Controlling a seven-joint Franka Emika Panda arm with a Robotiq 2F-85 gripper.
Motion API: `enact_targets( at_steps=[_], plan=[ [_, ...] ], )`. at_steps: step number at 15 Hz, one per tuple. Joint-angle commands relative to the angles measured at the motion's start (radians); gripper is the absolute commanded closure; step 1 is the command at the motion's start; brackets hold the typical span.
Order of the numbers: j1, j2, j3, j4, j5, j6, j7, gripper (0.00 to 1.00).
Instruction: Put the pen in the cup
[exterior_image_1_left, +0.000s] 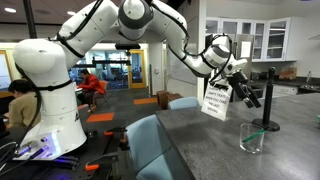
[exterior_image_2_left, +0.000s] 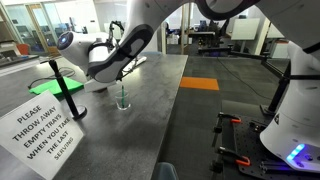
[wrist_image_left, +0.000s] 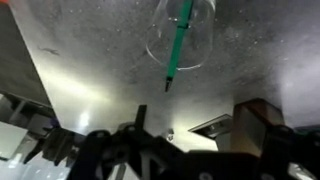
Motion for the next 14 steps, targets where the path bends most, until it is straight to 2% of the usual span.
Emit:
enact_targets(
  at_steps=[1,6,12,14],
  plan=[
    [-0.041,-0.126,0.031,-0.173,0.088,0.113,-0.180,0.00],
    [-0.068,-0.250,0.037,-0.350,0.176,0.201,-0.480,0.00],
    [-0.089,-0.372,0.056,-0.484,0.276,0.195,-0.859,0.00],
    [-0.080,-0.401,0.049,-0.511,0.286,0.191,-0.924,0.00]
  ],
)
